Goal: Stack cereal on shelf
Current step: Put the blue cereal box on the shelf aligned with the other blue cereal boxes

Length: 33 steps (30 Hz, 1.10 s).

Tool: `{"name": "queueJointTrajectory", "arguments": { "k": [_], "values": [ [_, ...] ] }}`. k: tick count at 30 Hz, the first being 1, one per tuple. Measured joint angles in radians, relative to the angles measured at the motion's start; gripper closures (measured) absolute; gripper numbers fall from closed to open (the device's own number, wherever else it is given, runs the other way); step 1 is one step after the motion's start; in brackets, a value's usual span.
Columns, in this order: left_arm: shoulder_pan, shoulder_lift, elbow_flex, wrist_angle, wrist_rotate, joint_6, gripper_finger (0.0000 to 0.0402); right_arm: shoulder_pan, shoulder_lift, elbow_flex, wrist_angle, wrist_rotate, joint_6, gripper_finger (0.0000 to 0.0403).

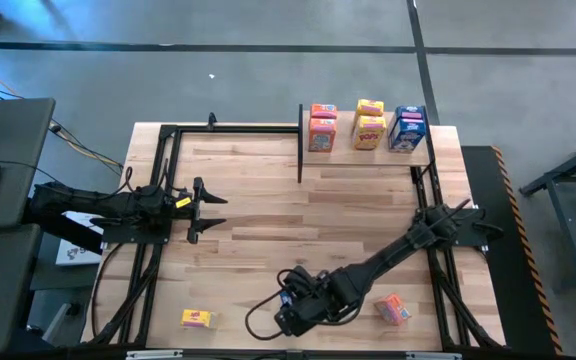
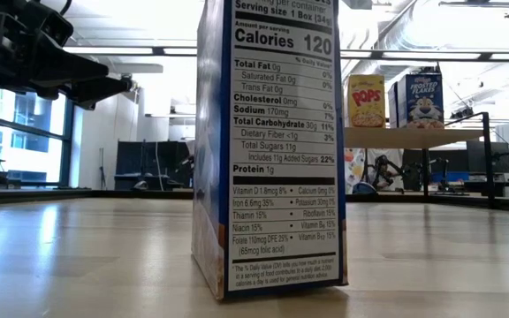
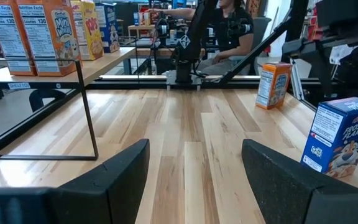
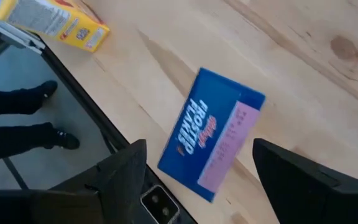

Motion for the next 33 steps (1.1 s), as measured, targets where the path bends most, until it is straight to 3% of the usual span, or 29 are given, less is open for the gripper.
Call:
{"name": "queueJointTrajectory", "arguments": {
  "k": [19, 33],
  "values": [
    [0.0, 0.0, 0.0, 0.0, 0.0, 0.0, 0.0156, -0.011, 0.084, -0.001, -0.002, -0.045, 0.015, 0.0118],
    [0.0, 0.0, 0.0, 0.0, 0.0, 0.0, 0.0156, -0.011, 0.084, -0.001, -0.038, -0.047, 0.001, 0.0229]
  ]
}}
